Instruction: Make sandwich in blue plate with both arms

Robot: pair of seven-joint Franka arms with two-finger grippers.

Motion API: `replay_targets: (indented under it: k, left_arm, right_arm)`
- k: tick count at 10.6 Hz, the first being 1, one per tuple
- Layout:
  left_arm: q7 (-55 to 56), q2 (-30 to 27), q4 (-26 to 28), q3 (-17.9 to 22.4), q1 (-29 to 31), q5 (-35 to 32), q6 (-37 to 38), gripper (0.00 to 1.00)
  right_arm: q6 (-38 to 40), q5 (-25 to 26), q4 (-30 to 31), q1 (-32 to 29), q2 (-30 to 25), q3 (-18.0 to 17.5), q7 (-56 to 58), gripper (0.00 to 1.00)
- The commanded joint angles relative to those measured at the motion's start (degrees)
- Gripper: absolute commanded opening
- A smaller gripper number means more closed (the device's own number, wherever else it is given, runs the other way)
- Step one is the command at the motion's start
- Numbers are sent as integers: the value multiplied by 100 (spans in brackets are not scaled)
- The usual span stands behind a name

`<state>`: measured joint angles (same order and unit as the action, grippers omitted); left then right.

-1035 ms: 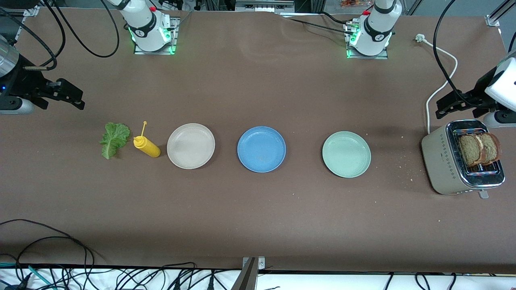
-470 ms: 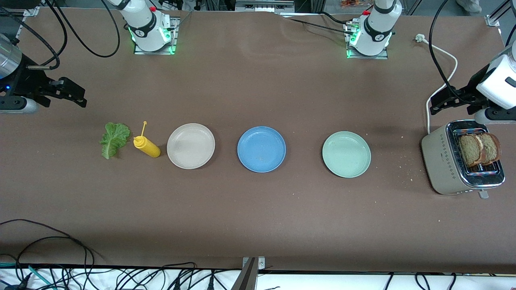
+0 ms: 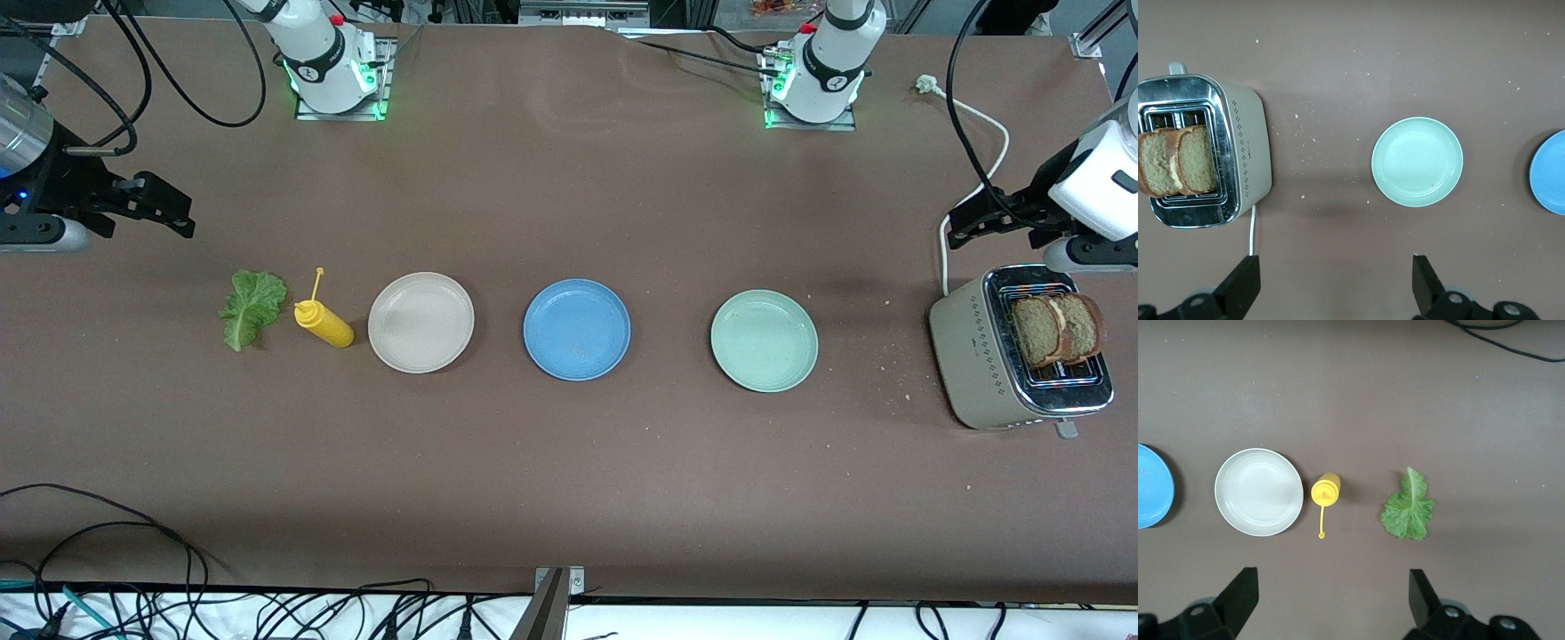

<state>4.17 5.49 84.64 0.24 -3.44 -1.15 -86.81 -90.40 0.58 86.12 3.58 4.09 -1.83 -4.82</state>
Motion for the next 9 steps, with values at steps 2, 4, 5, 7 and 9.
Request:
replay_targets:
  k: [2,4,5,7,9]
  left_arm:
    - [-223,-127,-36,-24,36,-61,95,100]
    - [-250,-119,-18,-33,46,0,94,100]
    - [-250,-119,-18,-33,54,44,103,100]
    - [-250,-110,0,2,72,219,103,100]
    - [-241,-101,8,11,72,273,103,100]
  right_arm:
    - [136,47,-69,29,-49,-2,-54,100]
    - [136,39,-69,29,-49,-11,-46,100]
    - [145,39,-69,29,-49,-2,-46,100]
    - [145,39,-69,29,-49,-2,-28,100]
    - [154,48,-69,29,-75,-2,-19,100]
